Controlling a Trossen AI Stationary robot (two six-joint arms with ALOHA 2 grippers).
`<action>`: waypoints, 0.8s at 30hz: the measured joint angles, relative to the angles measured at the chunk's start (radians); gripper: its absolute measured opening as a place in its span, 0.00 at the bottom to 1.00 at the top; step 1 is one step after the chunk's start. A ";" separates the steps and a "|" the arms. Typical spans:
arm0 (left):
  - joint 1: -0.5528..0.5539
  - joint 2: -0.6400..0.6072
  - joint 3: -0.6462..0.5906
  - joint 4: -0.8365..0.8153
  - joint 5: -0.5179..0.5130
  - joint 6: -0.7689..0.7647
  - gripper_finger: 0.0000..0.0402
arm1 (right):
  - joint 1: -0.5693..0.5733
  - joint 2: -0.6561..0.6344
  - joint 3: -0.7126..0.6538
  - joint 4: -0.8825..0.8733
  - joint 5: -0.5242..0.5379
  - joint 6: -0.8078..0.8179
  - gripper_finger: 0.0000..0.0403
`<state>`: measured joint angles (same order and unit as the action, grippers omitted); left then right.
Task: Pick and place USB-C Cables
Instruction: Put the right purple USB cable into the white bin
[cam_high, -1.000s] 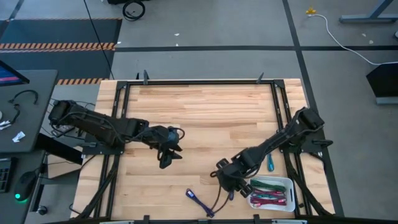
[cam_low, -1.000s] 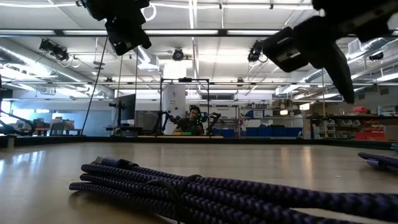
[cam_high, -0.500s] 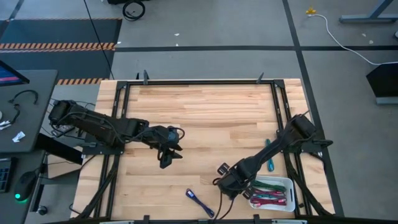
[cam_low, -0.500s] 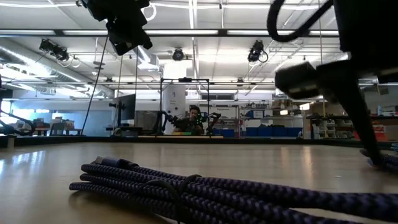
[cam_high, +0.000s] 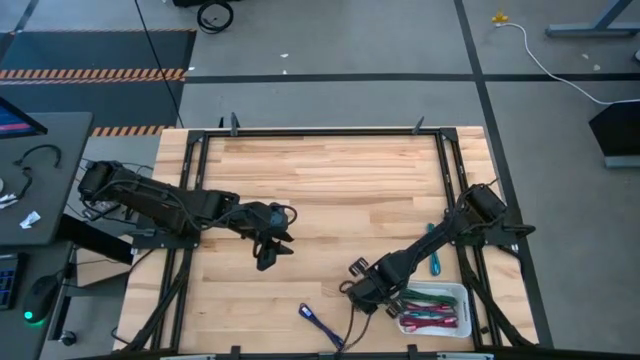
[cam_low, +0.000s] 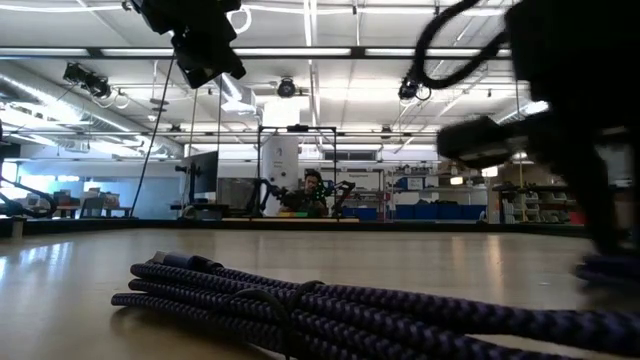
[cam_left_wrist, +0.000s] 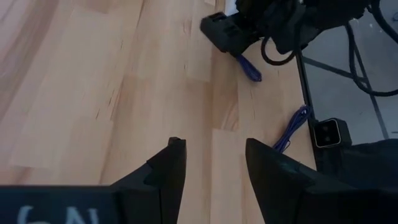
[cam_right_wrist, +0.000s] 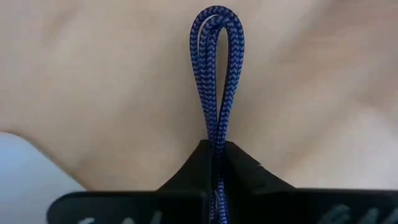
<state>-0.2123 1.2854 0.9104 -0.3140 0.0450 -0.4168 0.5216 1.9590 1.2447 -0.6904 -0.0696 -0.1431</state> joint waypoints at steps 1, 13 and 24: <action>0.000 0.000 0.000 0.001 0.000 0.008 0.43 | -0.005 -0.011 0.007 -0.006 0.037 0.011 0.05; 0.000 0.000 0.000 0.001 -0.005 0.020 0.43 | -0.026 -0.298 0.216 -0.076 0.241 0.418 0.04; 0.026 0.000 -0.001 0.012 -0.015 0.076 0.43 | 0.160 -0.441 0.228 -0.211 0.021 0.885 0.04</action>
<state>-0.1859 1.2854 0.9096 -0.3023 0.0303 -0.3403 0.6818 1.5182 1.4727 -0.9010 -0.0483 0.7417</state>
